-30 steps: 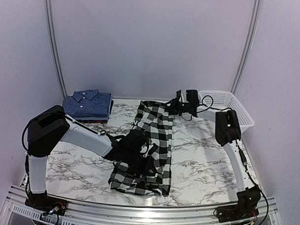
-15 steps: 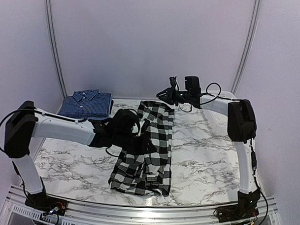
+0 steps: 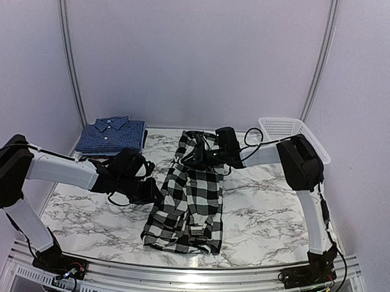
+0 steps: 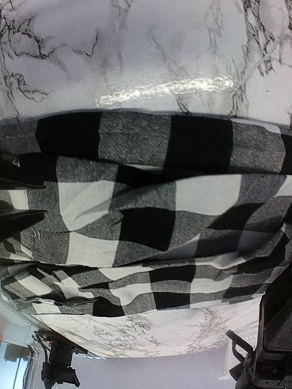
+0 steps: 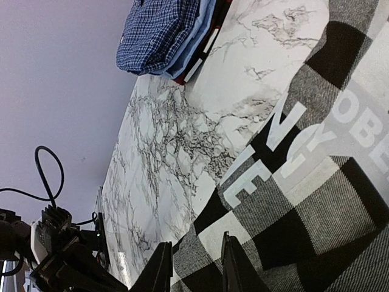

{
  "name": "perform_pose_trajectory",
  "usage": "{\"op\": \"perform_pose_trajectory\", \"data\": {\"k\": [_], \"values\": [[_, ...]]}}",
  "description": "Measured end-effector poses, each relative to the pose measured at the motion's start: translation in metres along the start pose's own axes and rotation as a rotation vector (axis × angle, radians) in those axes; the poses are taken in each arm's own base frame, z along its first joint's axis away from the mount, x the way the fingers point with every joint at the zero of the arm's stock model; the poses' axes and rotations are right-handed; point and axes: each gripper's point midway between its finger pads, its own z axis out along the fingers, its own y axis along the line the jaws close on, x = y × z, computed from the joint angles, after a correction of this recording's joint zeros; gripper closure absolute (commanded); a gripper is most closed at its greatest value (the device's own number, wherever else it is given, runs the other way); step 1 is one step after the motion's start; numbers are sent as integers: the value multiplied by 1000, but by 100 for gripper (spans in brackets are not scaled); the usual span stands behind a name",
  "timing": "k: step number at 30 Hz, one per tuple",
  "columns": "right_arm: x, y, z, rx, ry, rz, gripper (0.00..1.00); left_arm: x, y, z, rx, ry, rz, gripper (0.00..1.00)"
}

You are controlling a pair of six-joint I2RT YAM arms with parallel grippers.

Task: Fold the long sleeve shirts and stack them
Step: Adjust the rectangle-folded shirt at the center of the board.

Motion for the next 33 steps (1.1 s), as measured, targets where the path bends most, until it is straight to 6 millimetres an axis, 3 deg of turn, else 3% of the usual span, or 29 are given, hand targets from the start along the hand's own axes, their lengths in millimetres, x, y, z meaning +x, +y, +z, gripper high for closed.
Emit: {"op": "perform_pose_trajectory", "data": {"k": [8,16,23,26,33], "values": [[10,-40,19,8,22,33,74,24,24,-5,-35,38,19,89],[-18,-31,20,17,-5,-15,73,52,37,-1,-21,102,9,91],[-37,-14,6,36,-42,-42,73,69,14,8,34,126,37,92],[-26,-1,-9,44,-39,-36,73,78,6,12,46,139,44,92],[38,40,-60,49,-10,-42,72,83,4,16,44,148,31,91]]}}
